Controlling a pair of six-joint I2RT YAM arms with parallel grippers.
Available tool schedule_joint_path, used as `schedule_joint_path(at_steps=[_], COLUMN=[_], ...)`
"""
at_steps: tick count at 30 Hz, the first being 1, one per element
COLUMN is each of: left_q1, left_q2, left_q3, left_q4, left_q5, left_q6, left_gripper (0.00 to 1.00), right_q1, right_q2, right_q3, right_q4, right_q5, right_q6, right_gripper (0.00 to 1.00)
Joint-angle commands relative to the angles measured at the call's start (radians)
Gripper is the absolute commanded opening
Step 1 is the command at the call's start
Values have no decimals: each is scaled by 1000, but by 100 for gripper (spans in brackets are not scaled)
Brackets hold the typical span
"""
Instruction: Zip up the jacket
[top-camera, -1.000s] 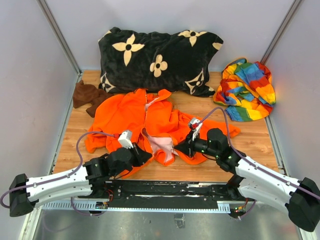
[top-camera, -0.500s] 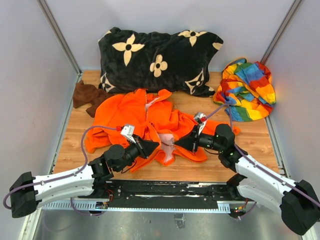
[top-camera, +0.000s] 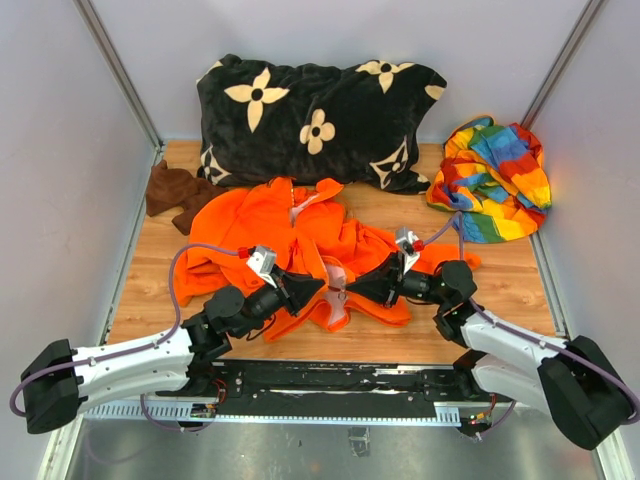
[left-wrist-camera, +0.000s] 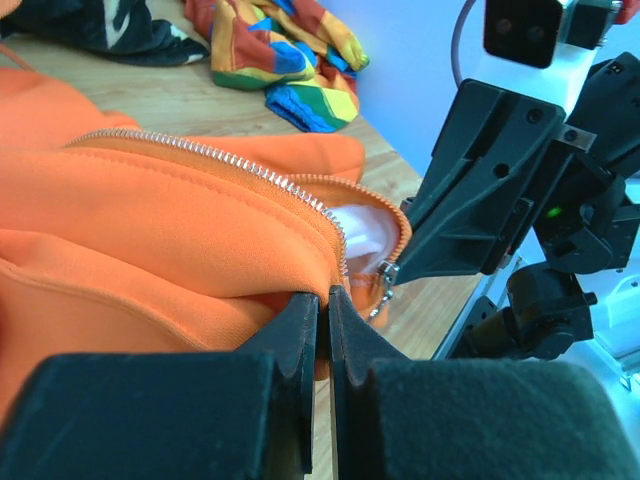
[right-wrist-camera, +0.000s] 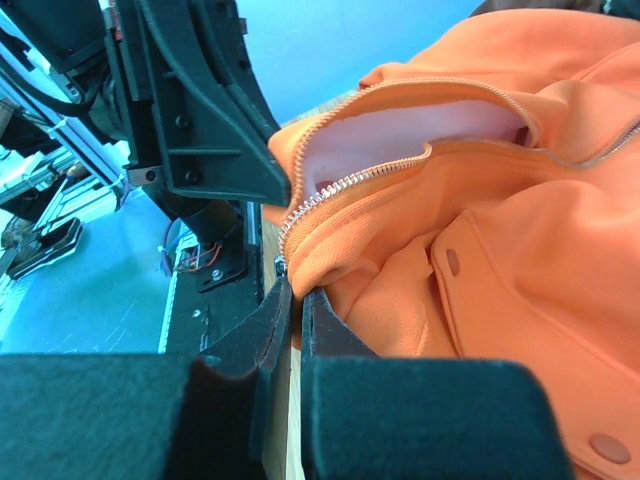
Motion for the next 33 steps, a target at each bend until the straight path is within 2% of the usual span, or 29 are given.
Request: schedule_joint_path(at_steps=[1, 5, 12, 33], left_q1=[7, 6, 6, 5], left_q2=[-14, -11, 21, 77], left_q3=[36, 30, 22, -1], left_q4=[88, 110, 184, 281], left_q5=[30, 33, 58, 66], left_q6=[65, 77, 94, 119], left_gripper=[0, 0, 0, 0], right_q1=[-17, -16, -9, 43], right_q2=[28, 41, 56, 114], right_q3=[-13, 21, 32, 72], right_q4=[175, 156, 168, 169], right_q5=[40, -14, -23, 15], right_q6=[-4, 30, 84, 149], right_gripper=[1, 1, 1, 1])
